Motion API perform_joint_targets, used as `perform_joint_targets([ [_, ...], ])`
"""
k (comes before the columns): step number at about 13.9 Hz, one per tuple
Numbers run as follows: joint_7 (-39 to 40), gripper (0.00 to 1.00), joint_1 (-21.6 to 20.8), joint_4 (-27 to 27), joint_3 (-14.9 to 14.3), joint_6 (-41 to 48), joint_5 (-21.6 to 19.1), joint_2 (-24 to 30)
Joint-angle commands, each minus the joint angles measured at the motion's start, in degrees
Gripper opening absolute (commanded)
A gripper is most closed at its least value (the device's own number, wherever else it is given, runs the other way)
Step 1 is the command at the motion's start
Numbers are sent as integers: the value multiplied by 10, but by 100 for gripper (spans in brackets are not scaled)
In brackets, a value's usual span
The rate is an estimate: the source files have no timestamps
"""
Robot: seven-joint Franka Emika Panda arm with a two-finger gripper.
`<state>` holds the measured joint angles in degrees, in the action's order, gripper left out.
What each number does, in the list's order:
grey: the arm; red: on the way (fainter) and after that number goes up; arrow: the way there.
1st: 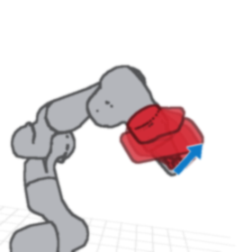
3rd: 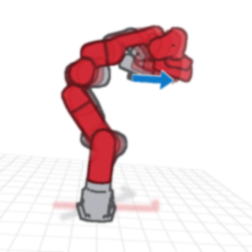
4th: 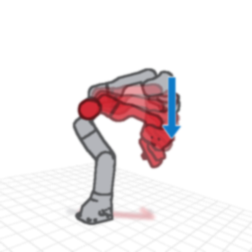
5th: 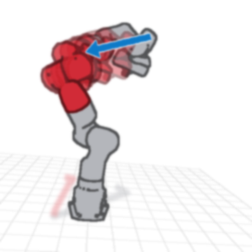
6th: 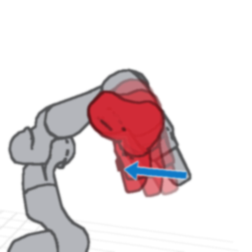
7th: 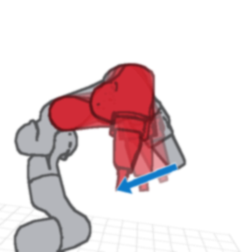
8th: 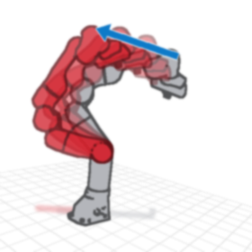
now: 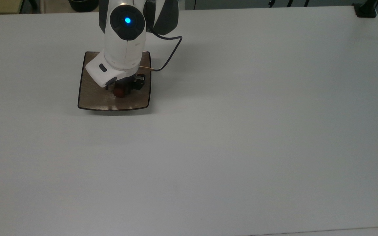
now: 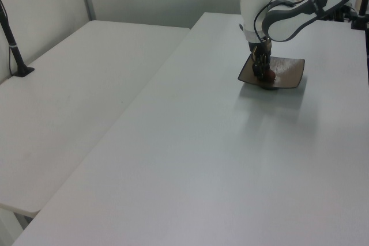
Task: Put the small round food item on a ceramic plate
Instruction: 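Lower the food item onto the plate and open the gripper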
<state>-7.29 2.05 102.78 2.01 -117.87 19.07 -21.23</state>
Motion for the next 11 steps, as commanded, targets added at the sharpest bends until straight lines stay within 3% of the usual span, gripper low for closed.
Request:
perform_joint_targets([
  [1, 2, 100, -3, 5, -3, -1, 7, 12],
  [5, -4, 100, 1, 1, -3, 4, -10, 32],
  [11, 1, 100, -2, -17, 2, 84, -144, 103],
])
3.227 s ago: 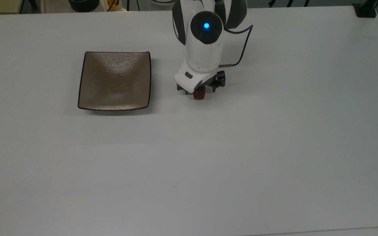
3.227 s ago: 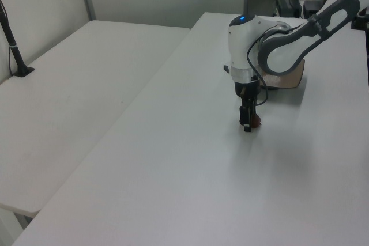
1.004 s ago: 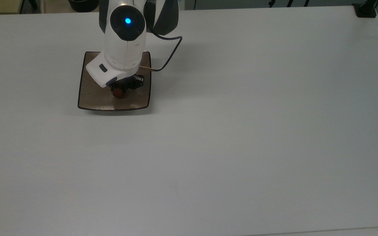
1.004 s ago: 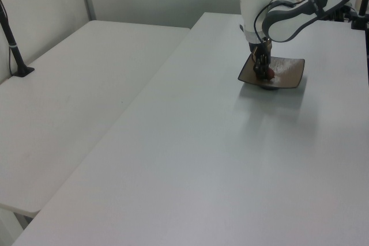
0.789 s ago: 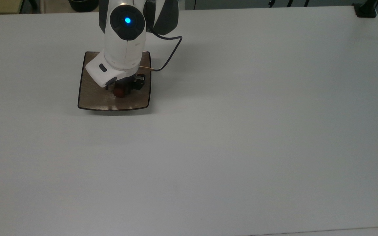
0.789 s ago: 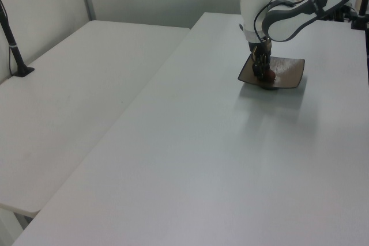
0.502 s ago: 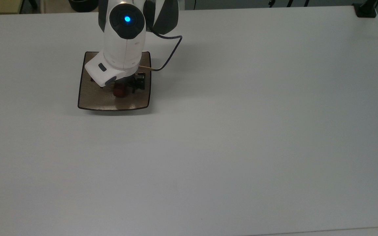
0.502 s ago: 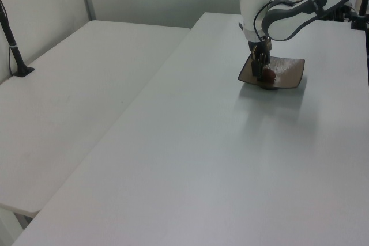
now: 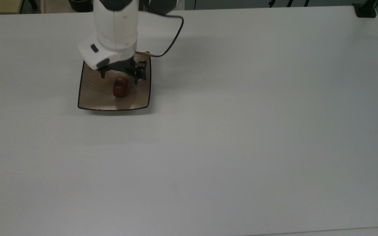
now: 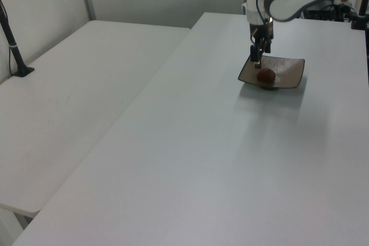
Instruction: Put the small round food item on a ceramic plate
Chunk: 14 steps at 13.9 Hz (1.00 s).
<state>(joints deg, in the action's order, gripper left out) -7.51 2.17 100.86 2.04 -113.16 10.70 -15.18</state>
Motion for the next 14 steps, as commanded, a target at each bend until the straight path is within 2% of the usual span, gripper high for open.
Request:
perform_joint_targets([
  [1, 4, 100, -3, 7, 2, 38, -84, 55],
  [5, 4, 100, -15, 10, 2, 70, -140, 95],
  [9, 6, 100, -57, 23, 3, 112, -143, 161],
  [14, 1, 100, -70, 25, 6, 109, -137, 183],
])
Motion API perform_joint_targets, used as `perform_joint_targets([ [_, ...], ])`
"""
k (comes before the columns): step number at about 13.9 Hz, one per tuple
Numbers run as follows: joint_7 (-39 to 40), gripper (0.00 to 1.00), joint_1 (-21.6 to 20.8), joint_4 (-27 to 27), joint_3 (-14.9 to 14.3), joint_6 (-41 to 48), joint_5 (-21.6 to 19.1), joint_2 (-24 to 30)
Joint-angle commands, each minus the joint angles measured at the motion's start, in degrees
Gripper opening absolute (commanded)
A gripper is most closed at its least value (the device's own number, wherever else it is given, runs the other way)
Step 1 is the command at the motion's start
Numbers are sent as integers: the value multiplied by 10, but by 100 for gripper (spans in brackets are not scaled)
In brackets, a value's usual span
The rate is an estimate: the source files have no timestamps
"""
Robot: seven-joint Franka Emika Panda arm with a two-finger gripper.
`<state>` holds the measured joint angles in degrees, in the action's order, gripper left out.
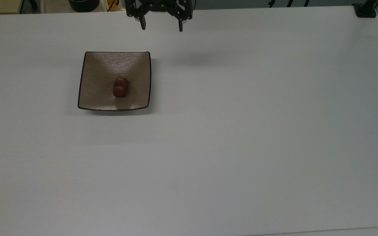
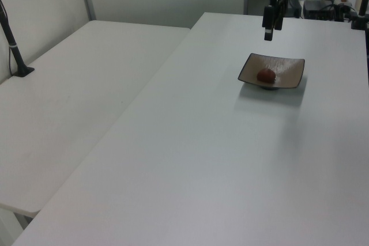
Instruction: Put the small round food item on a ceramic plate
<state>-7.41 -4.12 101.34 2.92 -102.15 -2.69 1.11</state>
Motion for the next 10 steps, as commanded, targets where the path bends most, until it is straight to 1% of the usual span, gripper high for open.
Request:
perform_joint_targets([
  [1, 7, 100, -3, 19, -5, 3, -3, 20],
  [5, 9, 100, -3, 19, -5, 4, 1, 20],
  [7, 9, 100, -4, 20, -5, 6, 27, 23],
  [10, 9, 100, -7, 22, -5, 6, 36, 24],
])
